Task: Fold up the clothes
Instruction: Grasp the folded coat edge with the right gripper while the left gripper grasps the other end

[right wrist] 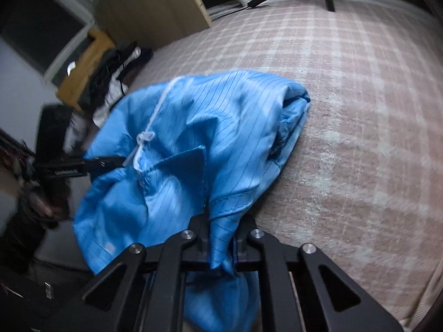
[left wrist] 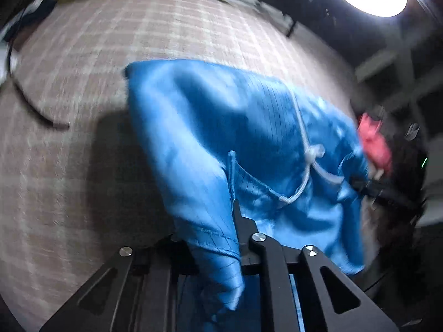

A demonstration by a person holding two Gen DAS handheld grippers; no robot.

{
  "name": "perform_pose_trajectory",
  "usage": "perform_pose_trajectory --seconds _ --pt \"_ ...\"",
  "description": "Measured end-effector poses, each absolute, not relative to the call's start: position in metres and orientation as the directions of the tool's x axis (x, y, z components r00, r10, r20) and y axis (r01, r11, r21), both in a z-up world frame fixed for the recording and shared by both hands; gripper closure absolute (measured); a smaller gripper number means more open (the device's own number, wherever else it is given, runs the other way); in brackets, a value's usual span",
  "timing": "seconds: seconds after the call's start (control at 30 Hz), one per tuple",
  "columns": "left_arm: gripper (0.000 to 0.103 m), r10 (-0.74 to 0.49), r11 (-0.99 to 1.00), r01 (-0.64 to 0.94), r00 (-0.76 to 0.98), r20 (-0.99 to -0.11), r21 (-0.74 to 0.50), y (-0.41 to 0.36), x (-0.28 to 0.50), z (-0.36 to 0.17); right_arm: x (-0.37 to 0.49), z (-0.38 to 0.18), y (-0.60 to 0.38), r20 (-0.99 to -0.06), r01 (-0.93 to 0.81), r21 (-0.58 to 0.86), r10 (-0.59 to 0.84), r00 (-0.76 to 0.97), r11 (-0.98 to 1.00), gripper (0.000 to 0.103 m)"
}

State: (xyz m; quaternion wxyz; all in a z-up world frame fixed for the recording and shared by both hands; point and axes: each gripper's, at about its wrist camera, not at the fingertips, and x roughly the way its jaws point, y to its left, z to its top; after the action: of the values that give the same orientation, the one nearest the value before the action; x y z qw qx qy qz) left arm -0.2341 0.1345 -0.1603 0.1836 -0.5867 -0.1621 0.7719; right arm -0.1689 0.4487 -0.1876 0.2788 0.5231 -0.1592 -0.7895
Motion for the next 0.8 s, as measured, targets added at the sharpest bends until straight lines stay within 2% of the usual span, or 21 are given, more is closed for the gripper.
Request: perform_pose_trajectory --seconds 0.13,0.33,0.43,0.53,0.63,0.67,0.73,0.77,0.8 --pt "0.092 0.524 -0.842 -0.054 -0.321 -0.789 -0.537 0.123 -0.237 -0.143 -0.168 -0.163 0.459 -0.672 0.267 0.602 -0.658 -0.341 -0.753 0.096" --pt "0.096 0.481 -0.872 -0.113 -0.38 -0.79 -0.477 0.125 -0.238 -0.101 -0.168 -0.115 0.449 -0.639 0.343 0.573 -0.668 -0.383 -0.744 0.096" --pt "0.096 0.487 -0.87 -0.148 -0.41 -0.771 -0.47 0.1 -0.234 -0.089 -0.172 -0.09 0.436 -0.622 0.382 0.549 -0.668 -0.407 -0.744 0.096" --pt "0.097 0.51 -0.858 -0.149 -0.371 -0.776 -0.492 0.085 -0.239 -0.1 -0.18 -0.079 0.423 -0.632 0.385 0.514 -0.642 -0.435 -0.767 0.096" --pt "0.095 0.503 -0.863 -0.22 -0.319 -0.803 -0.454 0.086 -0.227 -0.116 -0.18 -0.092 0.417 -0.699 0.322 0.454 -0.556 -0.45 -0.831 0.096" --pt "0.093 0.498 -0.865 -0.243 -0.304 -0.812 -0.439 0.094 -0.229 -0.123 -0.178 -0.098 0.418 -0.727 0.305 0.42 -0.518 -0.451 -0.854 0.096" --pt "0.074 0.475 -0.875 -0.237 -0.256 -0.842 -0.422 0.101 -0.234 -0.135 -0.175 -0.113 0.423 -0.774 0.261 0.372 -0.453 -0.442 -0.891 0.096" --pt "0.07 0.465 -0.881 -0.218 -0.229 -0.855 -0.42 0.102 -0.237 -0.141 -0.175 -0.122 0.426 -0.794 0.233 0.363 -0.43 -0.43 -0.902 0.096" --pt "0.059 0.466 -0.881 -0.197 -0.211 -0.859 -0.43 0.099 -0.238 -0.143 -0.176 -0.133 0.431 -0.819 0.206 0.341 -0.398 -0.415 -0.917 0.096"
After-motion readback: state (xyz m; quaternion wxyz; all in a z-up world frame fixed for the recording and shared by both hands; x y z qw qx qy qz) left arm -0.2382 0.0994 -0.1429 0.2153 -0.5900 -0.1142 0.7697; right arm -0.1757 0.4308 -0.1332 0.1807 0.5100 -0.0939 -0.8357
